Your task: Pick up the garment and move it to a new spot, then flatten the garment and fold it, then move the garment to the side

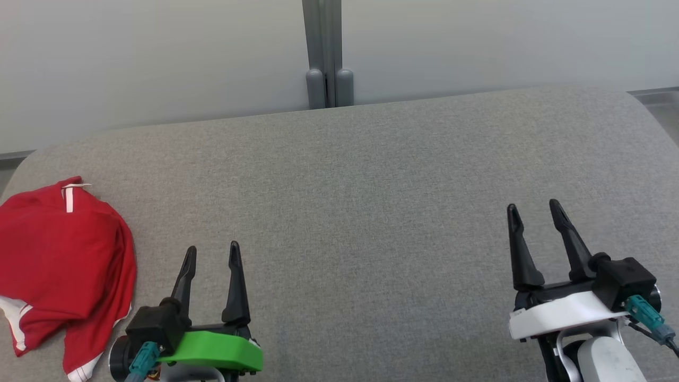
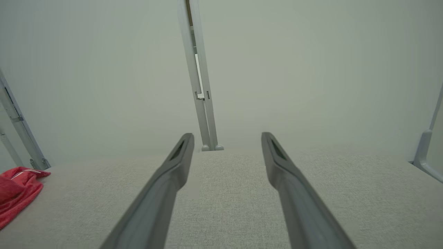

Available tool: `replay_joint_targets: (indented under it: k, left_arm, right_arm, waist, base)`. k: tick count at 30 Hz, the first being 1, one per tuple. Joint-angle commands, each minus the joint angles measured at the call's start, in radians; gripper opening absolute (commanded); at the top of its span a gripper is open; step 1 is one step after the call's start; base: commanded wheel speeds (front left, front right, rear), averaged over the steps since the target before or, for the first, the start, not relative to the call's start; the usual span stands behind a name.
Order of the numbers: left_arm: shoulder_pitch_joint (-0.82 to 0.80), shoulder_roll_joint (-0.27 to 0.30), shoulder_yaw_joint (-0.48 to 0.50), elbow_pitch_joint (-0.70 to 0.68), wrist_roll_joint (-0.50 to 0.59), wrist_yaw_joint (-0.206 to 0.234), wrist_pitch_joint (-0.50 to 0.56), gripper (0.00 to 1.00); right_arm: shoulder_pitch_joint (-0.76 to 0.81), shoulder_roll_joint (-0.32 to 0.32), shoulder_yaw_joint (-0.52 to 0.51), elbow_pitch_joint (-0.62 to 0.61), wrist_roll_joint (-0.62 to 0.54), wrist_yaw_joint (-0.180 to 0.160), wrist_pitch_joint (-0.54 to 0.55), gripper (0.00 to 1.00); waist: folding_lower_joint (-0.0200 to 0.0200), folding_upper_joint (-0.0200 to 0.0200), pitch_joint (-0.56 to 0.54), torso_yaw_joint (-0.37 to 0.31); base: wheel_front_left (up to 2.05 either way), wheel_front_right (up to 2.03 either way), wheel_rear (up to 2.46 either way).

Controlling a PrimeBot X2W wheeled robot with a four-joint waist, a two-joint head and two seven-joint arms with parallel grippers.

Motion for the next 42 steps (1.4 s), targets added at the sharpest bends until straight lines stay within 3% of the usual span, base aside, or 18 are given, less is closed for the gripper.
replay_joint_targets:
  k: [1,17,21,32,42]
  left_arm:
    - [0.009,0.002,-0.003,0.001,0.014,-0.002,-0.006,1.0]
    - [0.009,0.003,-0.023,0.029,0.021,0.003,-0.018,1.0]
    - [0.006,0.003,-0.014,0.039,0.016,0.026,-0.018,1.0]
    - [0.008,0.003,0.042,0.042,0.015,0.076,-0.017,1.0]
    - [0.017,0.003,0.072,0.029,0.013,0.074,-0.017,1.0]
  right_arm:
    - [0.005,-0.003,-0.002,0.002,-0.005,0.0,-0.008,1.0]
    - [0.0,-0.003,0.013,0.04,-0.015,0.0,-0.02,1.0]
    - [0.001,-0.003,0.035,0.045,-0.006,0.0,-0.02,1.0]
    - [0.011,-0.002,0.086,0.06,0.006,0.0,-0.02,1.0]
    - [0.018,-0.003,0.122,0.068,0.019,0.0,-0.02,1.0]
  waist:
    - [0.0,0.0,0.0,0.0]
    - [0.0,0.0,-0.005,0.007]
    - [0.0,0.0,-0.003,0.021]
    - [0.0,0.0,-0.004,0.141]
    - [0.0,0.0,-0.017,0.297]
  base:
    - [0.0,0.0,0.0]
    - [0.0,0.0,0.0]
    - [0.0,0.0,0.0]
    - [0.0,0.0,0.0]
    - [0.0,0.0,0.0]
